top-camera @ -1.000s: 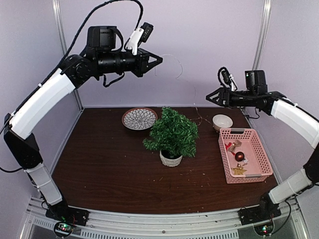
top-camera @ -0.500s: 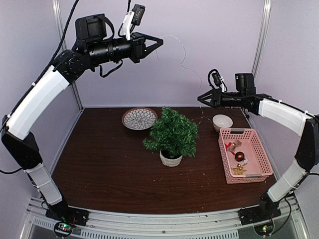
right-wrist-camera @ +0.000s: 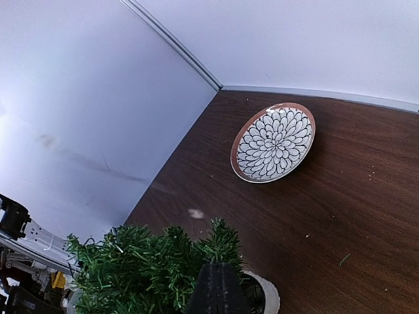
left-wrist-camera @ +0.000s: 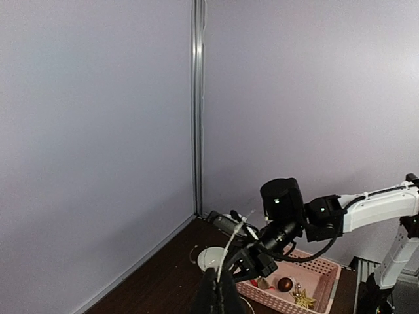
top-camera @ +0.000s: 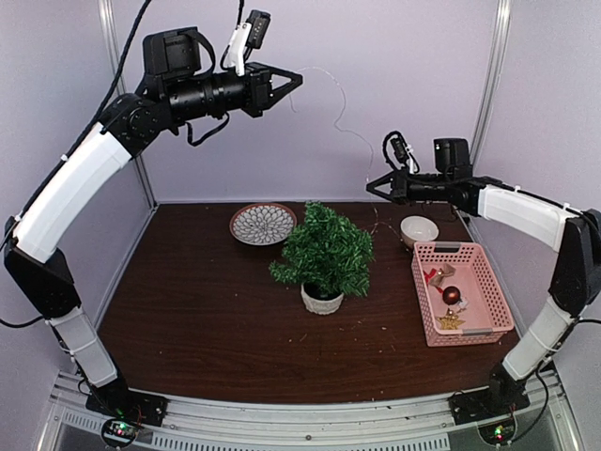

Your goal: Decorate the small christmas tree

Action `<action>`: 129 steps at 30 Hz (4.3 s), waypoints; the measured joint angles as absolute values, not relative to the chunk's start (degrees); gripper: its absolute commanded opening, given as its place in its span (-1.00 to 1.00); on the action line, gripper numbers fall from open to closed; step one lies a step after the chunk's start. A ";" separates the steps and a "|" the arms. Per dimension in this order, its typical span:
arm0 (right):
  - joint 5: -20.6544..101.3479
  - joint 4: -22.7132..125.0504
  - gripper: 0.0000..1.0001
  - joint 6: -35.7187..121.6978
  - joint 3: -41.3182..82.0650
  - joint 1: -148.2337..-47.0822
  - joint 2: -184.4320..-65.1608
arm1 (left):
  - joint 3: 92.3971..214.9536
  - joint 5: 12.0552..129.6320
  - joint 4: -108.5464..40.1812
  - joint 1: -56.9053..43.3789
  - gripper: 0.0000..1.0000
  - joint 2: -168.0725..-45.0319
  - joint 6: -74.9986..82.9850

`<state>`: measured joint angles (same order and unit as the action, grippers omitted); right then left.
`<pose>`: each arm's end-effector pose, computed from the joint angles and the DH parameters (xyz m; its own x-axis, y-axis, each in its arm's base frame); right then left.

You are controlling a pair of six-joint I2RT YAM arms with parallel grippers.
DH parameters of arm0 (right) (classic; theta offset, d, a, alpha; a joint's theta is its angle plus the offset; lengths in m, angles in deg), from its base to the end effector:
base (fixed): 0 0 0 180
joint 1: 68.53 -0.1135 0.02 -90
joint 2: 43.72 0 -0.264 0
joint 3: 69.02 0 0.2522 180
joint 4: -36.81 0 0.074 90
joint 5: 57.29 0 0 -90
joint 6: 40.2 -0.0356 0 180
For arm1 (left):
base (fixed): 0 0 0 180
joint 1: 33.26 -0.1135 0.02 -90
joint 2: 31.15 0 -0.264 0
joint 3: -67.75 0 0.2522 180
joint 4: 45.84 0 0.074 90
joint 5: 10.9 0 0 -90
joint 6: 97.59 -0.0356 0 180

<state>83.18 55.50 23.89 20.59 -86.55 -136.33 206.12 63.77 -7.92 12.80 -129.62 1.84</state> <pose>0.3469 0.1417 0.3283 -0.7000 0.0648 -0.7112 -0.6366 0.3950 0.6624 0.2435 -0.2662 0.5401 -0.1202 -0.1030 -0.9874 0.8699 0.4684 -0.1547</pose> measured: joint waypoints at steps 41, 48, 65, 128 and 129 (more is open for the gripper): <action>64.93 106.76 -1.00 38.49 21.32 -94.55 -115.90 | 173.73 80.25 20.94 19.66 -1.00 -119.22 7.40; 63.21 105.60 -1.00 37.40 21.47 -95.12 -117.38 | 173.88 81.26 21.81 17.39 -1.00 -121.58 14.70; 61.13 95.46 -1.00 33.23 26.23 -95.16 -120.18 | 182.06 82.55 14.05 9.59 -1.00 -124.44 18.35; 63.84 77.88 -1.00 28.72 29.45 -90.90 -121.71 | 173.03 63.34 -12.64 -0.99 -1.00 -118.93 24.01; 63.82 77.91 -1.00 28.75 29.42 -90.90 -121.71 | 173.49 63.93 -11.85 -1.03 -1.00 -119.15 23.99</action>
<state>63.82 77.91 28.75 29.42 -90.90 -121.71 173.49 63.93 -11.85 -1.03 -119.15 23.99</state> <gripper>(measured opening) 0.017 0.008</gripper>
